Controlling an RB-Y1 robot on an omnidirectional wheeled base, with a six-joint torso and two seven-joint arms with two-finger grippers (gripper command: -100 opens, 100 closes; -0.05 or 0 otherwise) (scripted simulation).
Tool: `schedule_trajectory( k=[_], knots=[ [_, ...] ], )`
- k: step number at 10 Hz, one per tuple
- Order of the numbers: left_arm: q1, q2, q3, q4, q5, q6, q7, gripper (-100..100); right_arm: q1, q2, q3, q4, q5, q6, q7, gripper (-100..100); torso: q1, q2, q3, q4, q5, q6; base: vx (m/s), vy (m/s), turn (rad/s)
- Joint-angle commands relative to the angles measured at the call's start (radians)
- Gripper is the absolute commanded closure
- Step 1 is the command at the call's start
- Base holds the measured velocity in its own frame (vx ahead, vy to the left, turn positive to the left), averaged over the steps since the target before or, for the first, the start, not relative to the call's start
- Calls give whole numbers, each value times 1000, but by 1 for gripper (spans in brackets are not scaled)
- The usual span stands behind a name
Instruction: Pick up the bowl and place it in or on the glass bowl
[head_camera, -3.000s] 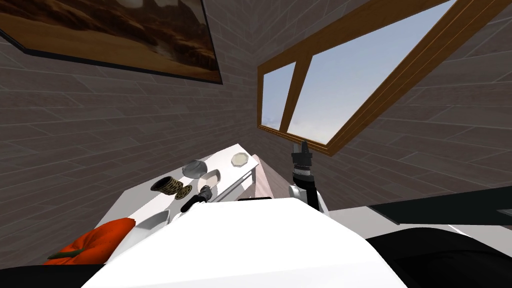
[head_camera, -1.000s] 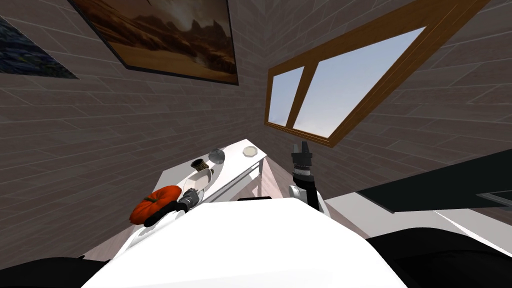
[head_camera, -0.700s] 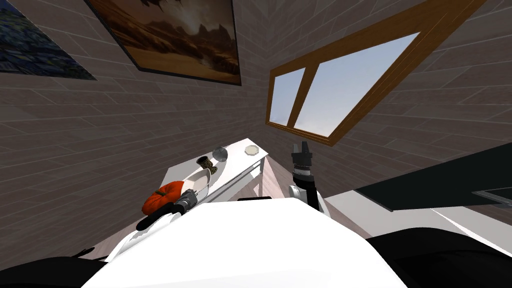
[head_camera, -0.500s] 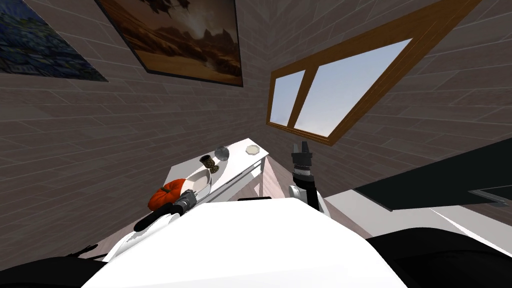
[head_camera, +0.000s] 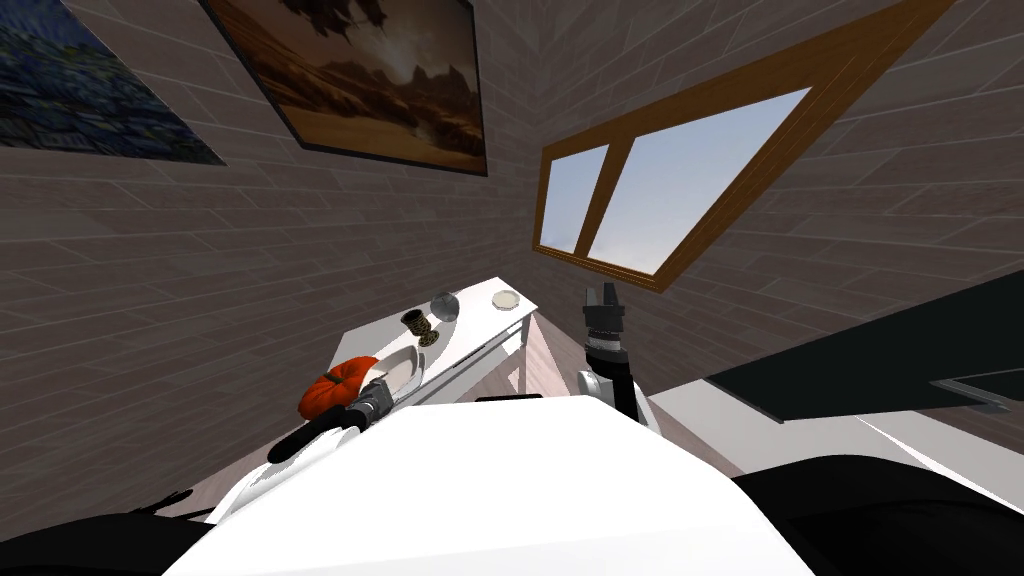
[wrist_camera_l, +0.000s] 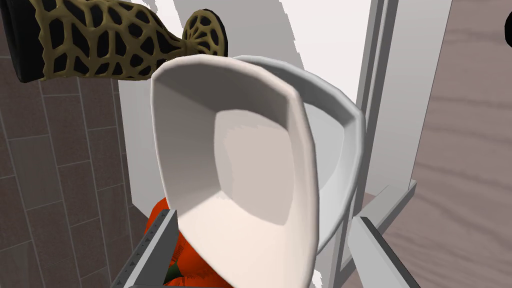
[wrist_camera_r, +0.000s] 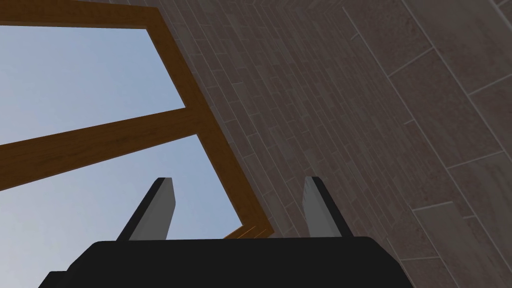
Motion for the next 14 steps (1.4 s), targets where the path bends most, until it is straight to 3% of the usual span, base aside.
schedule_trajectory(
  k=[1,2,10,11,12,14],
  knots=[
    [0,0,0,0,0,0,0,0,0,0,0,0,0,0,0,0,0,0,0,0,0,0,0,0,0],
    [22,5,8,-45,10,27,9,-100,0,0,0,0,0,0,0,0,0,0,0,0,0,0,21,7,8],
    [112,23,42,-223,52,135,43,-100,0,0,0,0,0,0,0,0,1,-2,-1,0,0,0,32,13,6],
    [107,22,40,-208,51,124,40,-100,0,0,0,0,0,0,0,0,0,-2,-1,0,0,0,15,4,1],
    [108,23,41,-211,51,127,41,0,0,0,0,0,0,0,0,0,0,-1,-1,0,0,0,0,0,0],
    [107,23,41,-211,51,127,41,0,0,0,0,0,0,0,0,0,0,0,0,0,0,0,0,0,0]
  ],
)
